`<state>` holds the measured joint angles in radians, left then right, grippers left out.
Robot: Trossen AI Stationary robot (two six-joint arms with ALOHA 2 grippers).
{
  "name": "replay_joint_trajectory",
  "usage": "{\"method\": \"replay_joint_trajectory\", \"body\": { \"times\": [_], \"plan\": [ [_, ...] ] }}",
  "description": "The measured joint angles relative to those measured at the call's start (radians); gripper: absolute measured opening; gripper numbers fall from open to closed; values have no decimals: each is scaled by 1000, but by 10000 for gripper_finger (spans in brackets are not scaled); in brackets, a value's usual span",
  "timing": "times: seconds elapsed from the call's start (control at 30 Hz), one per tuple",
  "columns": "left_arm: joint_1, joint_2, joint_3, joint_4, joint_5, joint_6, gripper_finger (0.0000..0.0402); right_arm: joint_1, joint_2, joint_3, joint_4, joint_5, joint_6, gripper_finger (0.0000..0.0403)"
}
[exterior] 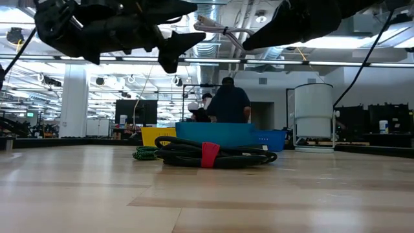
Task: Pick and place items into bin
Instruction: Put the white charger cable into the yellow bin
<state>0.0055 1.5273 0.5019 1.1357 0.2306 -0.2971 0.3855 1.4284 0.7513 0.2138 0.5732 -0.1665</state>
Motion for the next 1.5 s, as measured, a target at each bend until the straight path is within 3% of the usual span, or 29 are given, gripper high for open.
{"method": "replay_joint_trajectory", "body": {
  "times": [0.13,0.43,0.6,0.83,1.17,1.5],
  "plan": [
    [0,37,27,-4,0,0,261,0,0,0,0,0,0,32],
    [0,79,54,-5,-2,-6,243,0,0,0,-3,0,0,14],
    [0,79,53,-8,-2,-2,181,0,0,0,-3,0,0,36],
    [0,79,53,-12,0,54,72,0,0,-1,-4,0,1,11],
    [1,78,53,-19,-9,68,76,0,0,-1,8,-1,18,75],
    [1,78,53,-26,-30,68,73,0,0,-1,-4,1,16,86]
  ]
}}
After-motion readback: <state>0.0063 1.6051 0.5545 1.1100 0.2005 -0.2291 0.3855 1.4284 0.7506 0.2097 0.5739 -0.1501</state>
